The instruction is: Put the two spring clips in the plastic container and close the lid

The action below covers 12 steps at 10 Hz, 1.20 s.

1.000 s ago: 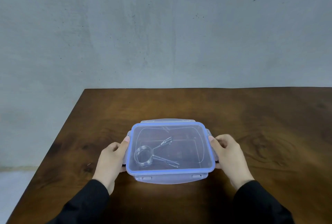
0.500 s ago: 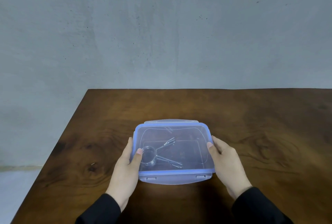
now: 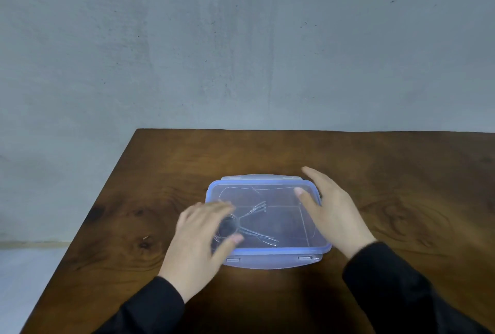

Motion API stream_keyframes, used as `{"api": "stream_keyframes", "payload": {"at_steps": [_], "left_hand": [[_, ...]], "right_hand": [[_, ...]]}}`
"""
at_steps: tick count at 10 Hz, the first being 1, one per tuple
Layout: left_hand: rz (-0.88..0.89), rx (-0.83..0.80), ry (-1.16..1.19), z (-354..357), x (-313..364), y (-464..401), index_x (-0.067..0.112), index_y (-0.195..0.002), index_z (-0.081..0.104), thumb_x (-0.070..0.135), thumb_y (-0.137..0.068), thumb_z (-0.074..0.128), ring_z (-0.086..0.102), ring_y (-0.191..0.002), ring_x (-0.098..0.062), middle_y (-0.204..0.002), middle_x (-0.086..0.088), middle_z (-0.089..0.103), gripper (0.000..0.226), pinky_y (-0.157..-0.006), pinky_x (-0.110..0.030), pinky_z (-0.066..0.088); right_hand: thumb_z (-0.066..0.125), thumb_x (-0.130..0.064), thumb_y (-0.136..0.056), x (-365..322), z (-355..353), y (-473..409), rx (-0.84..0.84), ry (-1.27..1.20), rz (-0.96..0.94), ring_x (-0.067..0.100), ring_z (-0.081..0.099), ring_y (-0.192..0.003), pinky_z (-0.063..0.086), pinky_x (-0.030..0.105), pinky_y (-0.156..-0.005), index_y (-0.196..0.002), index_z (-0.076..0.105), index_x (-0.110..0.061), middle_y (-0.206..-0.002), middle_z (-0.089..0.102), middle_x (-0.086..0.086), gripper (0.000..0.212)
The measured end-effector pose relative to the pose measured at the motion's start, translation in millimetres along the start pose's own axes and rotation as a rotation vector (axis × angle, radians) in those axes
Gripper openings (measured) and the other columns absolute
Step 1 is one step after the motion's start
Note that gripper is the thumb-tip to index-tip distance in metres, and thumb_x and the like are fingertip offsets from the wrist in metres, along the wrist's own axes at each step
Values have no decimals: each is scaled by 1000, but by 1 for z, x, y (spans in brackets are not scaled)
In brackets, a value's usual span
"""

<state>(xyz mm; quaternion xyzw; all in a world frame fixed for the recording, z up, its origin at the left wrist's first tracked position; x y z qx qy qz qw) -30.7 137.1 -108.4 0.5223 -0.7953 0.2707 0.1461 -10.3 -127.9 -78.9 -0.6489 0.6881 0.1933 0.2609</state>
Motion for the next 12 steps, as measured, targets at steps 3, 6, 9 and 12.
{"api": "stream_keyframes", "payload": {"at_steps": [3, 6, 9, 12], "left_hand": [[390, -284, -369, 24, 6, -13, 28, -138, 53, 79, -81, 47, 29, -145, -15, -153, -1, 44, 76, -118, -39, 15], [405, -175, -422, 35, 4, -6, 24, -141, 52, 61, -92, 48, 33, -144, -19, -154, -5, 40, 62, -118, -43, 25], [374, -199, -401, 35, 1, -8, 28, -139, 55, 72, -88, 43, 29, -145, -13, -153, 1, 41, 68, -119, -40, 16], [142, -52, 132, -8, -6, 4, 24, -139, 55, 58, -98, 22, 25, -145, -5, -155, 12, 38, 63, -118, -26, 16]], "right_hand": [[32, -61, -97, -15, 40, -43, -259, 354, -277, 19, 51, -128, 35, 35, -112, -151, 47, -19, -143, 55, -5, 70], [40, -55, -102, -15, 42, -46, -256, 360, -278, 16, 52, -123, 38, 36, -110, -150, 48, -24, -135, 59, -6, 57], [31, -61, -101, -14, 45, -46, -277, 418, -311, 15, 49, -129, 33, 37, -113, -154, 43, -24, -140, 57, -6, 65], [52, -34, -104, 2, 3, -35, 28, -268, -164, -8, 47, -130, 39, 16, -106, -132, 65, -30, -141, 56, -21, 31]]}}
Point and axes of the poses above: each hand's wrist, its own y-axis away from the middle knuckle, its own z-axis out of the palm, x = y × z, the point moved 3 cm from there along -y, towards the middle knuckle
